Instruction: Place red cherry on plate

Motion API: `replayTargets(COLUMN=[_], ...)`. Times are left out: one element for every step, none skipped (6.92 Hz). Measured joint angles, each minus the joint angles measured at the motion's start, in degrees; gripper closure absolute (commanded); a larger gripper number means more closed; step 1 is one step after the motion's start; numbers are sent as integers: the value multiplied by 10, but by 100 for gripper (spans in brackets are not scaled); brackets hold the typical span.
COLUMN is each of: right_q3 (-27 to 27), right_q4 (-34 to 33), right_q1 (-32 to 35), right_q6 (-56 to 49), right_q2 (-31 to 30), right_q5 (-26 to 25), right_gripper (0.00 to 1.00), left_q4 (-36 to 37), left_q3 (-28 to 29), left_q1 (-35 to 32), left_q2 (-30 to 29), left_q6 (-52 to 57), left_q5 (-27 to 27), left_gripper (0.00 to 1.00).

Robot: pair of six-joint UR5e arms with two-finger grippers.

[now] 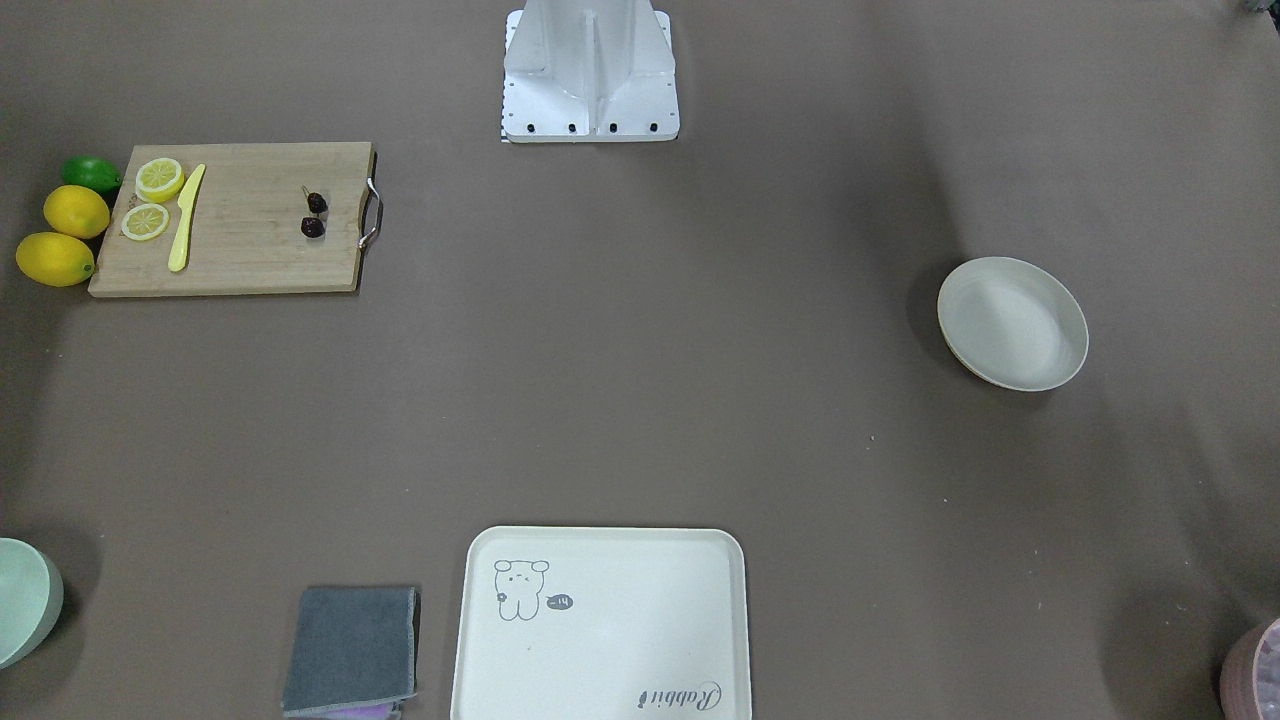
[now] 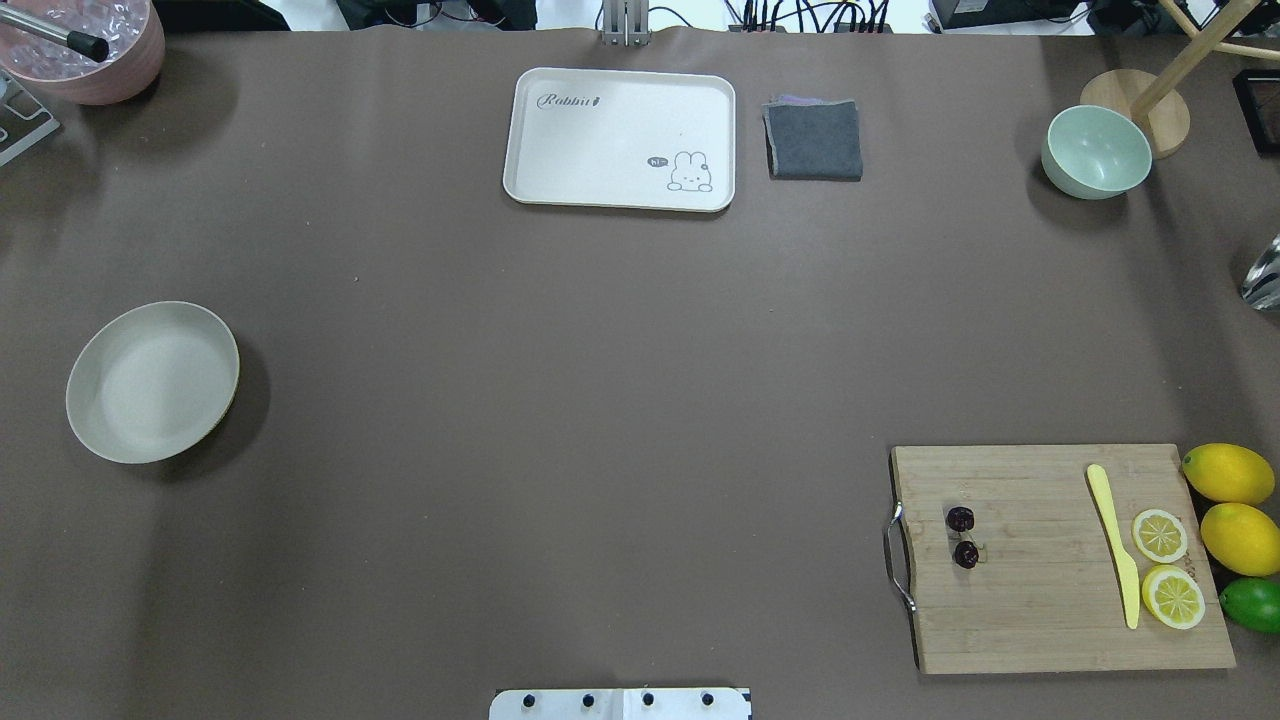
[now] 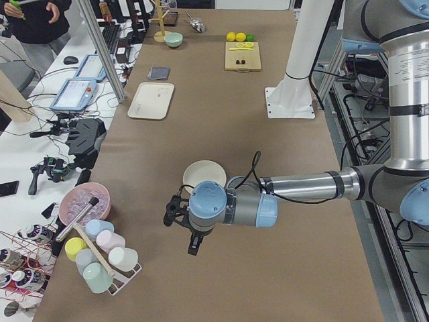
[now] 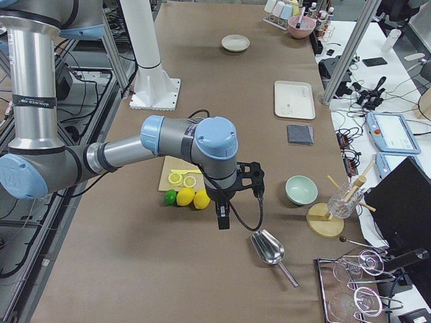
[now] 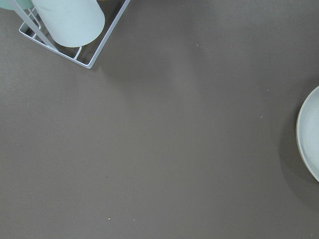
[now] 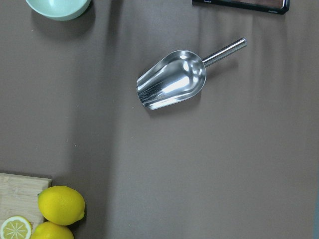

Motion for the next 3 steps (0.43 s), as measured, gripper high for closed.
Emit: replayTargets(right_q3=[0,1,1], right_q4=[0,0,0], right_q1=[0,0,0], right_q6=[0,0,-1], right_q2=[1,2,4], right_q5=[0,-1,-2], right_gripper=[0,0,0], left_q4=[0,0,-1], left_q3=[0,0,-2], left_q1=[0,0,0], left_q2=[0,1,1], left_q6=[0,1,1], left_q5=[0,-2,-5], left_gripper=[2,2,2])
